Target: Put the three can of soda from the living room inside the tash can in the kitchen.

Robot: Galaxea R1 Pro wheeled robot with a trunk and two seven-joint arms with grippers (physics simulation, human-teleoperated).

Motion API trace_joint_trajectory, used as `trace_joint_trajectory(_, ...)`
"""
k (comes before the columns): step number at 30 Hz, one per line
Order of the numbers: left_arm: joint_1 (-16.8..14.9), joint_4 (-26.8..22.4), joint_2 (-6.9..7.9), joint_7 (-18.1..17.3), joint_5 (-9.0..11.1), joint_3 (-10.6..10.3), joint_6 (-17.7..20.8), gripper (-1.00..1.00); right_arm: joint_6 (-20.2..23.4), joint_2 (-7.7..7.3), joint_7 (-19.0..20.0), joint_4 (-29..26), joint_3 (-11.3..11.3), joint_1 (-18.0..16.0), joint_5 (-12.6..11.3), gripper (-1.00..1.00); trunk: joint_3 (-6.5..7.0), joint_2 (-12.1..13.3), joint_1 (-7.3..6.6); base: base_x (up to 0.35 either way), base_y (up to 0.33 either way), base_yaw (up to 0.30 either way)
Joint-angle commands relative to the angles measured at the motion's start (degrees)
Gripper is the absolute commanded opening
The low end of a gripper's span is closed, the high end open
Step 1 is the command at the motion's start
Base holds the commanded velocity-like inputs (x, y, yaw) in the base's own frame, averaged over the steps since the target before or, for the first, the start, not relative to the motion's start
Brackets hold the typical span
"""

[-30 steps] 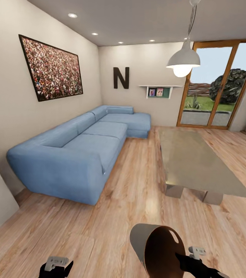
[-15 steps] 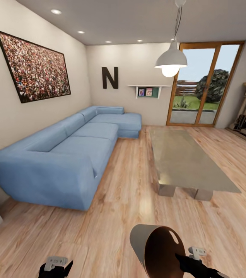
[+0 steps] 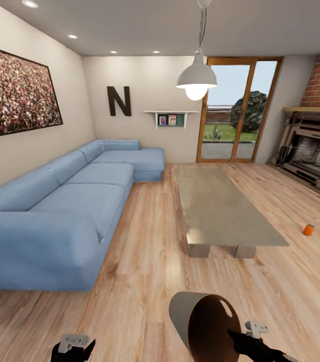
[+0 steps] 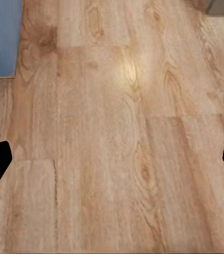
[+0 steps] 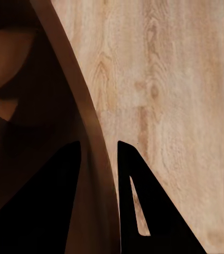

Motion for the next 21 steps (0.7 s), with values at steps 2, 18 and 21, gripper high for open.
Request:
trace_joint_trajectory(2, 0.03, -0.02, 0.00, 0.01, -0.01, -0.10, -0.01, 1.00, 0.08, 0.01, 0.50, -0.11, -0.21, -0.03, -0.60, -1.00, 0.01, 0.00, 0.00, 0.123, -0.249, -0.246)
trace_joint_trajectory(18, 0.07, -0.13, 0.00, 0.03, -0.02, -0.27, -0.04, 1.00, -0.08, 0.01, 0.50, -0.13, -0.18, -0.03, -0.53, -1.00, 0.01, 0.00, 0.00, 0.023, -0.282, -0.220)
trace_joint_trajectory(21, 0.07, -0.13, 0.00, 0.03, -0.02, -0.27, -0.04, 1.00, -0.09, 0.01, 0.50, -0.13, -0.15, -0.03, -0.53, -1.00, 0.01, 0.00, 0.00, 0.000, -0.288, -0.041)
